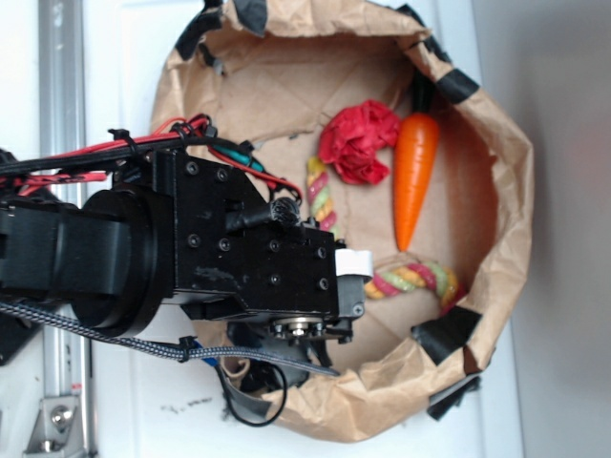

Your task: Grab the black box.

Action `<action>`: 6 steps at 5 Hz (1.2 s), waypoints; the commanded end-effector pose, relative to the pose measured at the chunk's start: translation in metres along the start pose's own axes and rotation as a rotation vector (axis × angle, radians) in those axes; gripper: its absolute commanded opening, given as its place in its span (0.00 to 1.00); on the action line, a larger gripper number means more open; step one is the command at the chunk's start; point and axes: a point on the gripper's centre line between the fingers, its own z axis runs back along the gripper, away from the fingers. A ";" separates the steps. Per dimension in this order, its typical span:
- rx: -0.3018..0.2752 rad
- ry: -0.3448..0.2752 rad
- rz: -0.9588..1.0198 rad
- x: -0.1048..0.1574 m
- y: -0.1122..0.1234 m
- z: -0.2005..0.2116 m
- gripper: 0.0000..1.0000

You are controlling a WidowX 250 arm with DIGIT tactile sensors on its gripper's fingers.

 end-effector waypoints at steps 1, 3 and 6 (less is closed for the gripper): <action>0.006 0.049 -0.002 -0.012 0.014 -0.025 0.77; 0.065 -0.150 0.029 0.009 0.050 0.048 0.00; -0.008 -0.214 0.057 0.049 0.069 0.120 0.00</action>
